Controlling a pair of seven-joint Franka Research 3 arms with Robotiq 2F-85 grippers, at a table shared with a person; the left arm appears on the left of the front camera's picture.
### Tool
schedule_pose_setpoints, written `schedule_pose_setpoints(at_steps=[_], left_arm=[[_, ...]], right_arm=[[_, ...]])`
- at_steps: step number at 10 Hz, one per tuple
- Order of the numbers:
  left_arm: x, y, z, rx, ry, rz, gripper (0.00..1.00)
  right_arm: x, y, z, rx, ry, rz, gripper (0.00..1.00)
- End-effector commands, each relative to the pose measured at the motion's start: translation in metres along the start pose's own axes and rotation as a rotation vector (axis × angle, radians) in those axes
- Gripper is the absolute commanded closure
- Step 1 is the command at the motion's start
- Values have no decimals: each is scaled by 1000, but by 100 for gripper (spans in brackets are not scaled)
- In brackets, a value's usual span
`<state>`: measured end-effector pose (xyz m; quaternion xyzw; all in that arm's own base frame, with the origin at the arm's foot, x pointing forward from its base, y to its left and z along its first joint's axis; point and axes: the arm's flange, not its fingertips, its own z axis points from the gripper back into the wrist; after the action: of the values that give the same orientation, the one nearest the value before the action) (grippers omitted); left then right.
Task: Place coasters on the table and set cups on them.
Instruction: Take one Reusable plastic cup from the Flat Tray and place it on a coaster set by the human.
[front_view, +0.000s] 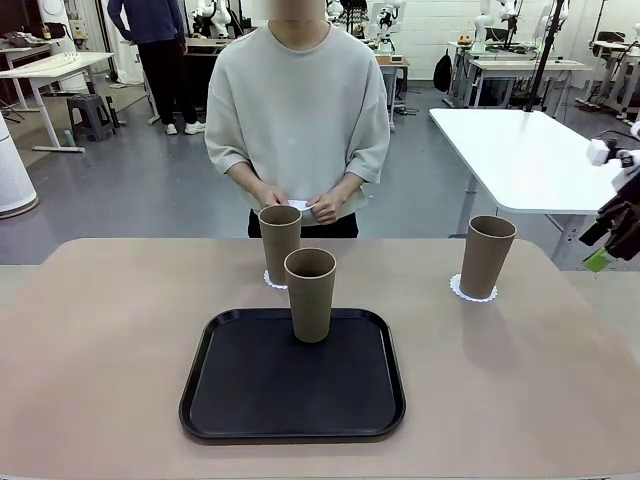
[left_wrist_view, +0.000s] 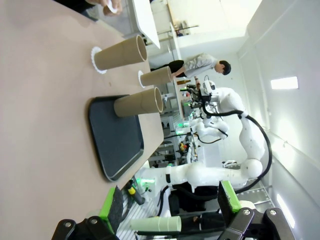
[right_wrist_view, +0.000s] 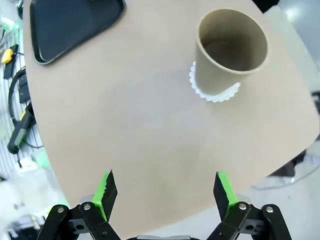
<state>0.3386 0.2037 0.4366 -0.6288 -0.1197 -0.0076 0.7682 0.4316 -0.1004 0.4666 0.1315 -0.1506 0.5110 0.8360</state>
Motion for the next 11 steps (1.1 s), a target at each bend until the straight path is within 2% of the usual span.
schedule_pose_setpoints(at_steps=[1, 4, 6, 7, 8, 11], left_arm=[[-1, -1, 1, 9, -14, -4, 0], [-1, -1, 1, 9, -14, -4, 0], [-1, -1, 1, 9, -14, -4, 0], [-1, -1, 1, 9, -14, -4, 0], [-1, -1, 1, 9, -14, -4, 0], [-1, -1, 1, 9, -14, -4, 0]], right_arm=[[29, 32, -6, -50, 26, -78, 0], [68, 59, -6, -125, 32, -195, 0], [69, 62, -6, -196, 80, -272, 0], [65, 54, -7, -136, 89, -274, 0], [77, 59, 1, -145, 26, -215, 0], [77, 59, 1, -145, 26, -215, 0]])
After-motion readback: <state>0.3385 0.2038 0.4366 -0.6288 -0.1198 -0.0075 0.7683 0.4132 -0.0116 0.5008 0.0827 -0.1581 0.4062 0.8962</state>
